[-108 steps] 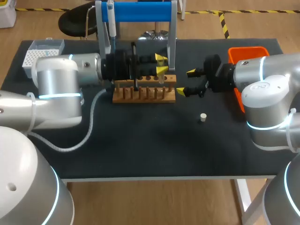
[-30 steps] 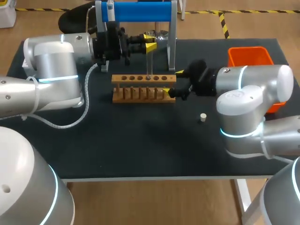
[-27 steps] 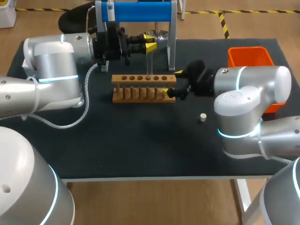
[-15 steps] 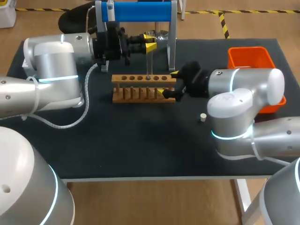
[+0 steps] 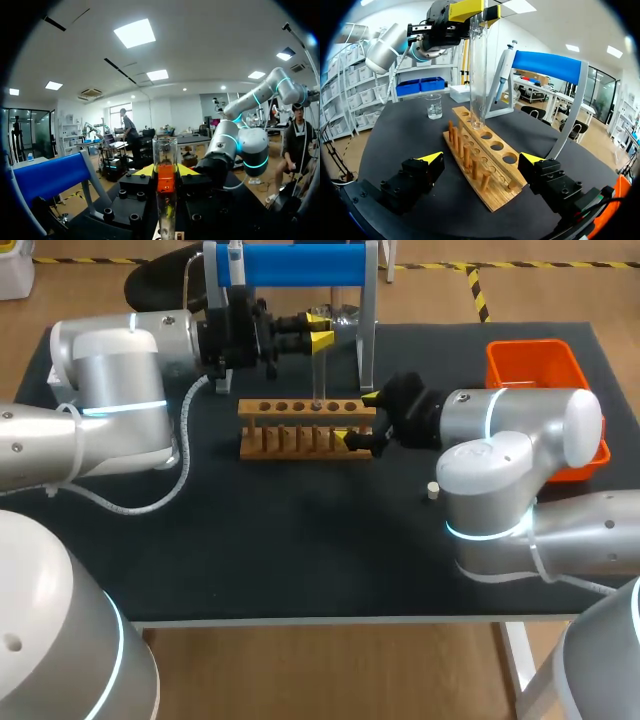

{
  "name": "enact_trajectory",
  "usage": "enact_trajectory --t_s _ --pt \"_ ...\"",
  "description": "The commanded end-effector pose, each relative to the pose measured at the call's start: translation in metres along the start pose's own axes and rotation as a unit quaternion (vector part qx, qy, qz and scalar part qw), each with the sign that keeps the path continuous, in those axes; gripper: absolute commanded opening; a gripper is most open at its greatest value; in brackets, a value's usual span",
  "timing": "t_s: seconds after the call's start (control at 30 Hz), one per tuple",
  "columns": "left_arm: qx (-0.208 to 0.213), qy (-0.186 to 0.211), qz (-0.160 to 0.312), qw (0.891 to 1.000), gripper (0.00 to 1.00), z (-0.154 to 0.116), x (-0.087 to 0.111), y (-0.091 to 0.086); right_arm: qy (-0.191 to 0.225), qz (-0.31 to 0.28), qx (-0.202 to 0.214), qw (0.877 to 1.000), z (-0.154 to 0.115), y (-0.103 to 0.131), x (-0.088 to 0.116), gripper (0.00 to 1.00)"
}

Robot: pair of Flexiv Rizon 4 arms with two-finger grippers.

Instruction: Invert the test tube, pick up the pipette, mount the tip to pipette, aspirate from beaker and dispense into the tube, eject the tip, return the pipette, and cap with the stopper.

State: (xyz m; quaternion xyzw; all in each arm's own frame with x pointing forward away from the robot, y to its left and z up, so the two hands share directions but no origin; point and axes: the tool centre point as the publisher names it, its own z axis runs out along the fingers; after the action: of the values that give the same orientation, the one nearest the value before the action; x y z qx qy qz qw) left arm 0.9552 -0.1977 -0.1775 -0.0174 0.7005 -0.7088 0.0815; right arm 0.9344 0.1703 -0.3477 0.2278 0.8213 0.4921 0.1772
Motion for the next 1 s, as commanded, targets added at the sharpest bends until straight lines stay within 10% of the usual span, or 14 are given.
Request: enact_trajectory --t_s 0.03,1.0 --pt "-0.001 0.002 -0.001 1.000 0.00 0.000 -0.001 0.000 -0.004 0.000 -0.004 1.000 0.000 -0.001 0.002 1.00" --pt "-0.011 0.003 -0.005 1.000 0.00 0.003 -0.016 0.005 -0.004 0.000 -0.004 1.000 0.000 -0.001 0.002 1.00"
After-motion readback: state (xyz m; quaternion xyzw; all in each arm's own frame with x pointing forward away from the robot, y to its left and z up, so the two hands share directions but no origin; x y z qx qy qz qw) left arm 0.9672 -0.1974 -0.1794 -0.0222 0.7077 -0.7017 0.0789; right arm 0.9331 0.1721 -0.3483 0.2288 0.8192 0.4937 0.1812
